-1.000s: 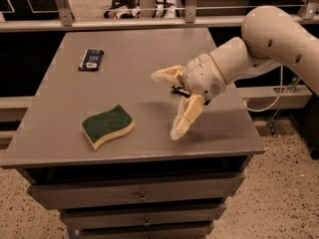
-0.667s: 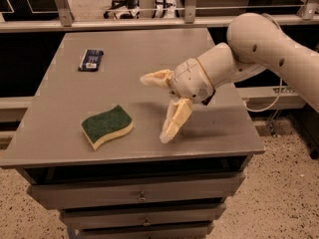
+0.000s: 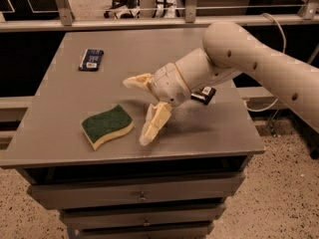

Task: Pick sponge

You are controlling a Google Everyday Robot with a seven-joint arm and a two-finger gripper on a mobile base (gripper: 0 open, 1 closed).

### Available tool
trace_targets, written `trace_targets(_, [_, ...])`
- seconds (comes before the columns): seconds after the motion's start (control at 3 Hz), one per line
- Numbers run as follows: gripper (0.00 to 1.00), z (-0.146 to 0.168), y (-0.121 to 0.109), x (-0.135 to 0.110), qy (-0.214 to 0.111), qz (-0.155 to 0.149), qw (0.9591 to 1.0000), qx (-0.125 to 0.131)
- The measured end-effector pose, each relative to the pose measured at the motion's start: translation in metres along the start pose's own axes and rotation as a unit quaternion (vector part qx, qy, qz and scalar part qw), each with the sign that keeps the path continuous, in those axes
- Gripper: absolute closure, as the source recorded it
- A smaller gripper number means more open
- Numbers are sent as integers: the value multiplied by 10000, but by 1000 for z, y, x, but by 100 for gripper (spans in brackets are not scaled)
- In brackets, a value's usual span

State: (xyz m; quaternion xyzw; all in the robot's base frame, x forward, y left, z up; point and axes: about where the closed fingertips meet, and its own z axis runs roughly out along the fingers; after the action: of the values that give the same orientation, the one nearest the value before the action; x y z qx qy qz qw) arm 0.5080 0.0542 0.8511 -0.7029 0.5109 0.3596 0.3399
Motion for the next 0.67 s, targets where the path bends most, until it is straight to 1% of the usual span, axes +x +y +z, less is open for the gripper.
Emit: trace_targets(0.67, [0, 24, -13, -10, -225, 94, 9994, -256])
